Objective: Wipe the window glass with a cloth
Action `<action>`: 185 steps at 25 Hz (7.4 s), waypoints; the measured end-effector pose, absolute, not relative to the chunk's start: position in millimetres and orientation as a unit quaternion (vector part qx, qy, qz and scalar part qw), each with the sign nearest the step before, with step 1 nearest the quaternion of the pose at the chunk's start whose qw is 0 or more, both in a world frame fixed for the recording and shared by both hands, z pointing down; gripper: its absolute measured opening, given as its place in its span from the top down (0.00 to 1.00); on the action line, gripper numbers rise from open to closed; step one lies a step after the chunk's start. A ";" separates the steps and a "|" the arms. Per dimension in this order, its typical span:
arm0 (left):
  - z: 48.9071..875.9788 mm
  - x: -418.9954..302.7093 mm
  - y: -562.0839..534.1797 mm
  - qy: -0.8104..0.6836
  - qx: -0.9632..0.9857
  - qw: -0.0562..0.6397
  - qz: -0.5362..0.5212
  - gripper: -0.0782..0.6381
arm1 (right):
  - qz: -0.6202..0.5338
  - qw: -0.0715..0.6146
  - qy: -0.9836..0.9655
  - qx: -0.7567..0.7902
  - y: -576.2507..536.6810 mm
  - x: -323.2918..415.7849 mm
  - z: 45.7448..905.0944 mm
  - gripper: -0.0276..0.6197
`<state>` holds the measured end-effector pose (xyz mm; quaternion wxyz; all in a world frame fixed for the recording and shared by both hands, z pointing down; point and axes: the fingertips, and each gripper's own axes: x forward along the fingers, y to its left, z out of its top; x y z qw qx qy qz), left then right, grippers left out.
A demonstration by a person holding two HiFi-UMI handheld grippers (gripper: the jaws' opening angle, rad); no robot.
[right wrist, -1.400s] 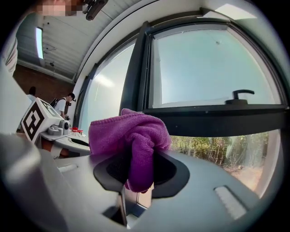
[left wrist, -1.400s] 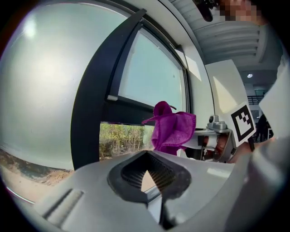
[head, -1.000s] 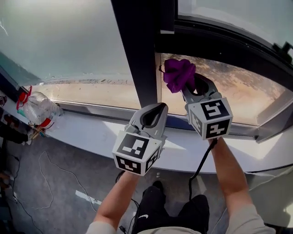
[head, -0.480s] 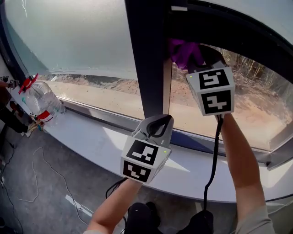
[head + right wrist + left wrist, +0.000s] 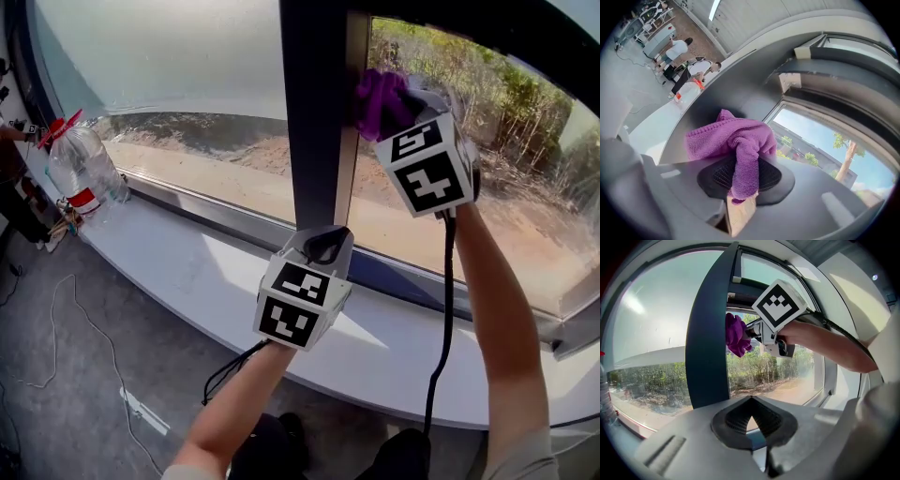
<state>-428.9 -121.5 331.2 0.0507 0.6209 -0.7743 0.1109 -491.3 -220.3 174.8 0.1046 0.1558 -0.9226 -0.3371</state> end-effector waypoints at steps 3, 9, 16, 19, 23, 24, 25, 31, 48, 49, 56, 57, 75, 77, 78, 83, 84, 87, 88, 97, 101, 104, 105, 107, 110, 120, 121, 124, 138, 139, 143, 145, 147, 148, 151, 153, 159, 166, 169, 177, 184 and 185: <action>357.3 -426.2 -116.7 -0.780 0.611 0.062 0.116 0.89 | -0.341 0.134 -0.919 0.143 -222.1 -493.2 226.8 0.78; 409.1 -426.1 -103.7 -0.791 0.595 0.093 0.108 0.89 | -0.351 0.196 -0.907 0.124 -227.2 -495.8 328.9 0.78; 453.8 -430.4 -89.9 -0.795 0.581 0.119 0.127 0.89 | -0.352 0.264 -0.892 0.101 -234.3 -495.8 446.4 0.78; 465.7 -431.7 -88.5 -0.799 0.575 0.120 0.130 0.89 | -0.353 0.282 -0.888 0.092 -235.1 -497.3 484.6 0.78; 480.3 -427.6 -88.8 -0.800 0.574 0.127 0.121 0.89 | -0.357 0.319 -0.875 0.077 -236.7 -495.9 539.5 0.78; 483.5 -426.0 -88.3 -0.799 0.575 0.129 0.121 0.89 | -0.361 0.328 -0.870 0.074 -237.5 -495.1 551.3 0.78; 486.1 -424.7 -87.8 -0.798 0.576 0.130 0.121 0.89 | -0.366 0.336 -0.865 0.071 -238.7 -494.4 560.8 0.78; 492.6 -418.1 -83.0 -0.794 0.577 0.129 0.142 0.89 | -0.373 0.371 -0.849 0.050 -242.9 -489.4 584.4 0.78; 445.9 -397.9 -107.7 -0.786 0.591 0.086 0.160 0.89 | -0.477 0.318 -0.814 0.089 -262.5 -456.4 489.0 0.79; 441.0 -398.6 -109.2 -0.787 0.591 0.081 0.157 0.89 | -0.480 0.307 -0.816 0.094 -261.2 -457.2 472.0 0.79; 391.8 -394.6 -118.8 -0.787 0.599 0.041 0.141 0.89 | -0.501 0.251 -0.819 0.123 -253.5 -456.7 360.7 0.78; 382.3 -394.9 -120.6 -0.787 0.601 0.035 0.138 0.89 | -0.505 0.242 -0.819 0.128 -252.8 -457.1 343.7 0.78; 272.9 -380.6 -156.4 -0.770 0.624 -0.056 0.122 0.89 | -0.490 0.059 -0.833 0.251 -250.0 -443.5 93.7 0.78; 271.9 -373.2 -161.9 -0.764 0.630 -0.057 0.125 0.89 | -0.489 0.046 -0.829 0.269 -256.8 -432.3 81.5 0.78; 271.3 -370.4 -163.8 -0.762 0.632 -0.057 0.126 0.89 | -0.488 0.043 -0.827 0.276 -260.5 -425.4 77.7 0.78; 271.1 -354.3 -174.9 -0.756 0.641 -0.059 0.121 0.89 | -0.483 0.040 -0.823 0.296 -278.8 -391.0 71.0 0.78; 272.0 -348.9 -177.8 -0.753 0.645 -0.059 0.121 0.89 | -0.482 0.041 -0.823 0.299 -282.7 -383.8 70.5 0.78; 275.2 -337.7 -183.8 -0.747 0.650 -0.059 0.125 0.89 | -0.488 0.049 -0.819 0.299 -289.7 -368.9 73.0 0.78; 276.4 -336.0 -184.7 -0.747 0.650 -0.057 0.126 0.89 | -0.494 0.055 -0.815 0.297 -290.3 -367.2 76.8 0.78; 308.4 -335.2 -182.2 -0.754 0.642 -0.031 0.136 0.89 | -0.504 0.103 -0.821 0.247 -294.2 -366.7 150.3 0.78; 330.2 -337.8 -179.7 -0.756 0.640 -0.015 0.137 0.89 | -0.501 0.128 -0.825 0.226 -294.6 -368.8 199.7 0.78; 348.1 -336.9 -177.4 -0.756 0.640 0.001 0.139 0.89 | -0.497 0.146 -0.828 0.213 -294.9 -371.0 241.8 0.78; 354.8 -336.5 -177.0 -0.755 0.640 0.007 0.141 0.89 | -0.493 0.150 -0.831 0.209 -295.6 -371.2 254.3 0.78; 367.5 -338.4 -176.3 -0.754 0.640 0.016 0.147 0.89 | -0.483 0.160 -0.837 0.202 -297.4 -372.1 277.2 0.78; 386.3 -345.2 -172.0 -0.757 0.635 0.034 0.152 0.89 | -0.481 0.189 -0.835 0.187 -298.2 -375.7 321.2 0.78; 434.0 -353.7 -163.1 -0.755 0.632 0.070 0.160 0.89 | -0.475 0.288 -0.819 0.145 -306.6 -381.3 485.3 0.78; 439.0 -354.0 -162.2 -0.755 0.632 0.075 0.158 0.89 | -0.472 0.297 -0.818 0.142 -308.2 -380.4 498.3 0.78; 453.6 -352.3 -160.5 -0.755 0.632 0.089 0.149 0.89 | -0.460 0.315 -0.819 0.136 -310.3 -379.2 527.5 0.78; 483.2 -326.2 -170.0 -0.731 0.655 0.115 0.156 0.89 | -0.444 0.392 -0.796 0.124 -331.8 -345.6 589.3 0.78; 482.9 -324.8 -170.3 -0.731 0.654 0.117 0.156 0.89 | -0.446 0.395 -0.793 0.126 -334.9 -341.0 588.8 0.78; 476.8 -319.7 -173.3 -0.731 0.656 0.112 0.153 0.89 | -0.455 0.400 -0.784 0.137 -344.9 -325.5 580.0 0.78; 471.6 -316.1 -175.9 -0.730 0.658 0.107 0.150 0.89 | -0.459 0.396 -0.782 0.146 -346.9 -321.8 568.2 0.78; 464.7 -312.5 -179.0 -0.729 0.661 0.101 0.147 0.89 | -0.465 0.382 -0.783 0.157 -345.9 -322.0 548.6 0.78; 461.1 -310.5 -180.5 -0.728 0.663 0.098 0.147 0.89 | -0.470 0.373 -0.784 0.162 -345.0 -322.5 536.6 0.78; 450.0 -305.0 -185.1 -0.724 0.667 0.087 0.151 0.89 | -0.492 0.344 -0.781 0.175 -342.0 -323.5 497.5 0.78; 439.3 -302.1 -187.4 -0.724 0.669 0.078 0.150 0.89 | -0.509 0.328 -0.775 0.179 -339.5 -324.3 471.6 0.78; 392.5 -297.1 -192.3 -0.724 0.675 0.040 0.140 0.89 | -0.540 0.283 -0.769 0.191 -331.8 -329.9 392.6 0.78; 343.4 -297.4 -196.9 -0.722 0.678 0.001 0.136 0.89 | -0.555 0.232 -0.771 0.211 -325.7 -334.4 301.4 0.78; 321.4 -301.4 -198.4 -0.724 0.676 -0.016 0.136 0.89 | -0.561 0.210 -0.769 0.223 -324.2 -333.8 263.6 0.78; 248.8 -295.1 -209.4 -0.715 0.680 -0.082 0.138 0.89 | -0.564 0.127 -0.765 0.283 -324.4 -329.0 146.8 0.78; 224.9 -279.3 -213.3 -0.700 0.690 -0.105 0.148 0.89 | -0.530 0.055 -0.779 0.330 -333.4 -306.1 77.5 0.78; 224.4 -278.5 -213.6 -0.700 0.691 -0.107 0.148 0.89 | -0.526 0.047 -0.780 0.337 -335.4 -301.3 72.6 0.78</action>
